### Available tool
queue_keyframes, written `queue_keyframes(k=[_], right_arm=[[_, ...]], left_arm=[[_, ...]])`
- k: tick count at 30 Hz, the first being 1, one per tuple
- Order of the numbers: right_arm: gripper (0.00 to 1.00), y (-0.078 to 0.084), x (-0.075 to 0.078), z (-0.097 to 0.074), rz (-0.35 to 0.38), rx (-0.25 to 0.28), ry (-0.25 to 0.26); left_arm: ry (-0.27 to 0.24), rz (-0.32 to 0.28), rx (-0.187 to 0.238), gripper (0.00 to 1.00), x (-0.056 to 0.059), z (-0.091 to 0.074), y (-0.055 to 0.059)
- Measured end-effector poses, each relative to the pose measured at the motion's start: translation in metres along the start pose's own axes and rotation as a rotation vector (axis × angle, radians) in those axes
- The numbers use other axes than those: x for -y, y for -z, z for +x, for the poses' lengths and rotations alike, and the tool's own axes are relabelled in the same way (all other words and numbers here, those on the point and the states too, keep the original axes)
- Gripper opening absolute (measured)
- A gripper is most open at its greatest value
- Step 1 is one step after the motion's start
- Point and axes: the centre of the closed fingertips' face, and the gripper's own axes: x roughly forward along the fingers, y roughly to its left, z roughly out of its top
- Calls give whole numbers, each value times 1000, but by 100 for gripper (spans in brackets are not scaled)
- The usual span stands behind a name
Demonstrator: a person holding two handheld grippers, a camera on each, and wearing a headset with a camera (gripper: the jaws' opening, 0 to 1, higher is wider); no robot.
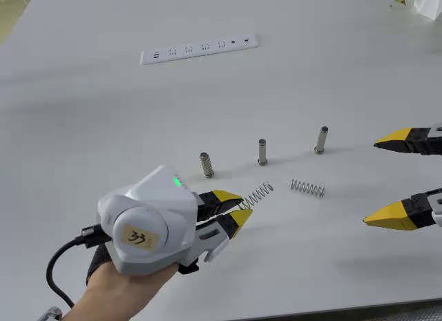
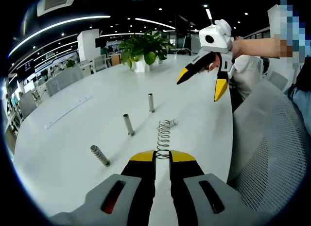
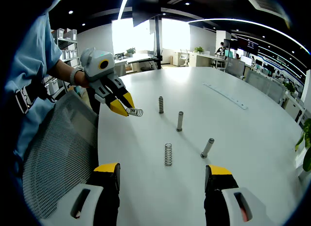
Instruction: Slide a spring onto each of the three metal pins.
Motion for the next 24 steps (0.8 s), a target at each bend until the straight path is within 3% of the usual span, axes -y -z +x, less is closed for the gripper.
queue_keyframes(k=[3,9,17,24], right_arm=[[62,-6,-4,3,-14,-7,-32],[58,-26,-12,12,-43,14,-88],[49,-45,-32,31,-146,-17,-196],[37,-58,-49,43,-195,-32,-279]], left_arm=[[11,-1,10,7,3,-2,-2],[24,1,28,7,9,-6,-5],[50,6,43,7,19,-7,-7],[63,14,51,7,23,-7,-9]])
